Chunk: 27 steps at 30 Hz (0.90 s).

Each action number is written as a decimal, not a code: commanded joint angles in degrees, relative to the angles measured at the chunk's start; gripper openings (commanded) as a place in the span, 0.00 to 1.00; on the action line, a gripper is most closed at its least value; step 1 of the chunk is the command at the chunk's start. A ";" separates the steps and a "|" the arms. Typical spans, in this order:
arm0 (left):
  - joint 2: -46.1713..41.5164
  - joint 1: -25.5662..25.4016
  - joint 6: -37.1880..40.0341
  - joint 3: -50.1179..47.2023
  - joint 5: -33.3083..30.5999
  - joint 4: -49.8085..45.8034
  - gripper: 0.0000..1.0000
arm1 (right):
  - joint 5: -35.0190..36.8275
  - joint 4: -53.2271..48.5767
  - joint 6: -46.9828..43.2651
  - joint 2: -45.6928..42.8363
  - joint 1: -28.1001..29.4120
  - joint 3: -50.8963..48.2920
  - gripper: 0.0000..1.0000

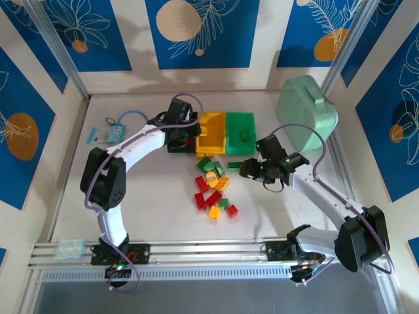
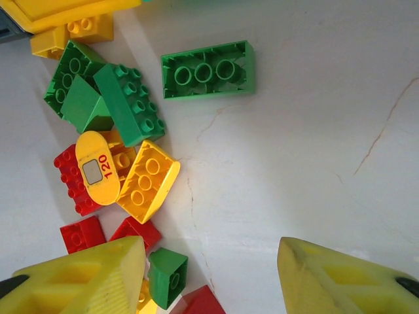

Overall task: Sort the legos into containers by color
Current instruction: Place the lego in the container.

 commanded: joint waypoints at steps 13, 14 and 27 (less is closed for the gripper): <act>5.17 -1.84 5.23 12.98 -2.39 -7.62 0.56 | -1.89 -1.18 0.74 -1.10 0.26 -0.54 0.59; 4.46 -2.17 5.54 12.98 -2.58 -7.72 0.57 | -1.89 -1.18 0.83 -1.13 0.36 -0.54 0.59; -14.84 -6.26 6.37 -7.47 -4.02 -2.72 0.59 | -1.41 -3.99 0.34 0.39 7.89 -0.37 0.62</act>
